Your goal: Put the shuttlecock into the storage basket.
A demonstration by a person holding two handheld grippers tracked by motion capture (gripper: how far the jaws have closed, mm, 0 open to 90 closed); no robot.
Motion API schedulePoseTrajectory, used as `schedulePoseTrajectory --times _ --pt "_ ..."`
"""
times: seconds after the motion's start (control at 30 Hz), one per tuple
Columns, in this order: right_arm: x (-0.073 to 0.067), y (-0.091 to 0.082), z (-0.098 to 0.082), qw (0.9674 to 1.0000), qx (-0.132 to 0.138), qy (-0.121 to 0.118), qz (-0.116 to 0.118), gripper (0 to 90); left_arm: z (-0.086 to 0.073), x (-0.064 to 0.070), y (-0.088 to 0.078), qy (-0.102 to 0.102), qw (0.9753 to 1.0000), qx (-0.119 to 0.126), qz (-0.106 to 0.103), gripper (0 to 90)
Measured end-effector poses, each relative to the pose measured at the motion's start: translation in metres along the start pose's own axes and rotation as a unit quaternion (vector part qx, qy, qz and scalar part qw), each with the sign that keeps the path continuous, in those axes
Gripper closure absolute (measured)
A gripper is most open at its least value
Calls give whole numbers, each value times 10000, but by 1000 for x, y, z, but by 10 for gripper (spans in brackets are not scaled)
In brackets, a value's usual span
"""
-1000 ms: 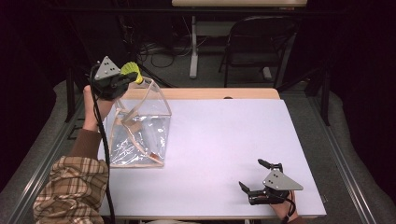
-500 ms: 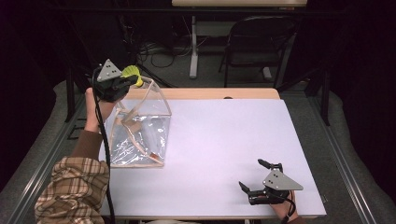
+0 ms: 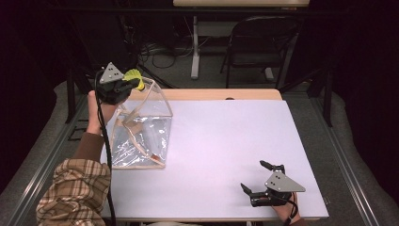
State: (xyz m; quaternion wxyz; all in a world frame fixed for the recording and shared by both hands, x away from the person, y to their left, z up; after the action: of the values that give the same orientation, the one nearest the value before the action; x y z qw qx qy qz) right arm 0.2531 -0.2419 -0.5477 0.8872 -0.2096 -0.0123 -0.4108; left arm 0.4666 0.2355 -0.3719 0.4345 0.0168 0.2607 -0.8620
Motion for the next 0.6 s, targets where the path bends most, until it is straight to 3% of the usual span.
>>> schedulePoseTrajectory --times 0.4,0.6 --pt "0 0 0 10000 3 -4 21 12 -1 -1 3 10 10000 -57 18 896" --pt "-1 1 0 10000 -8 -18 19 12 -4 -3 7 -82 9999 -121 -62 896"
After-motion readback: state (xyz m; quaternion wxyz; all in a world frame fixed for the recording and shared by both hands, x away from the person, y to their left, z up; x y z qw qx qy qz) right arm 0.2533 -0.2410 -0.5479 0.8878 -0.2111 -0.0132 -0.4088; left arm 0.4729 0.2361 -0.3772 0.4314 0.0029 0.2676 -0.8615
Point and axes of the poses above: each handheld gripper's, and its own axes: y roughly forward along the jaws, z roughly out of its top, x roughly to its right, the point moved 1 cm from there along y, roughly forward along the jaws, and after that the axes turned 2 degrees about -x, right-handed, at the moved point
